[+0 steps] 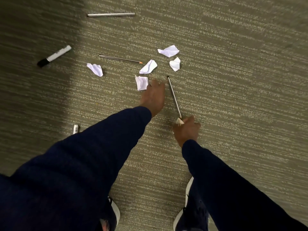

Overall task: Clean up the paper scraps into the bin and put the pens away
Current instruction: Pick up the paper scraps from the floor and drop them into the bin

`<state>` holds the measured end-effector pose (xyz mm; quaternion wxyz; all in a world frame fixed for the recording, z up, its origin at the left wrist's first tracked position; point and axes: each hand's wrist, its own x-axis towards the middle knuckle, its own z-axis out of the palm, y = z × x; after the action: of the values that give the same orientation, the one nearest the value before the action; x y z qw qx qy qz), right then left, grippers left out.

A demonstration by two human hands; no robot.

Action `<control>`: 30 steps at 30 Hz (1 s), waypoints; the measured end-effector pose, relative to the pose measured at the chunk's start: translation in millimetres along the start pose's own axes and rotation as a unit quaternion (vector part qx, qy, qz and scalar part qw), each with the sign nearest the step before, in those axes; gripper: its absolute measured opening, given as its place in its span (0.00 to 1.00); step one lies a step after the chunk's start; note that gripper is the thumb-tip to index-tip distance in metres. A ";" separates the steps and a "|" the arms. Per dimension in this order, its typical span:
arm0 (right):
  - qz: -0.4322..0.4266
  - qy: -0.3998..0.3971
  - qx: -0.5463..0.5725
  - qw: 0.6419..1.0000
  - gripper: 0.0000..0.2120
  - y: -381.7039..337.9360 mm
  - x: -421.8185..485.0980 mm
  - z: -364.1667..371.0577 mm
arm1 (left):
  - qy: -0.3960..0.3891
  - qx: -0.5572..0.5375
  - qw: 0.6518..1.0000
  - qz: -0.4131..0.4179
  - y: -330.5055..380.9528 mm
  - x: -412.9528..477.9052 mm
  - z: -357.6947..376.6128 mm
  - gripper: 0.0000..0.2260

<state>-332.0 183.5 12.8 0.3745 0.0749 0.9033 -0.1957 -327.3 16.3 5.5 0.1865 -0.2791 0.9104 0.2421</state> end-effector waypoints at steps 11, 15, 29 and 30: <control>-0.121 0.031 0.102 0.987 0.09 -28.3 13.4 -39.1 | 0.158 -0.148 0.975 -0.055 -34.6 -6.6 -22.2 0.03; -0.229 0.071 0.068 0.968 0.07 -81.0 48.9 -49.6 | 0.176 -0.191 0.954 -0.153 -40.9 7.6 -26.9 0.20; -0.354 0.057 -0.201 0.911 0.18 -152.9 122.5 -22.3 | 0.134 -0.124 0.978 -0.101 -71.6 17.2 1.3 0.19; -0.356 0.062 -0.208 0.909 0.19 -151.1 122.8 -21.1 | 0.133 -0.117 0.980 -0.089 -74.7 15.5 1.1 0.19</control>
<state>-475.2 52.9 -15.4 0.2303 -0.3196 0.9114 -0.1192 -294.4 -43.9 -27.9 0.0508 -0.4081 0.8641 0.2900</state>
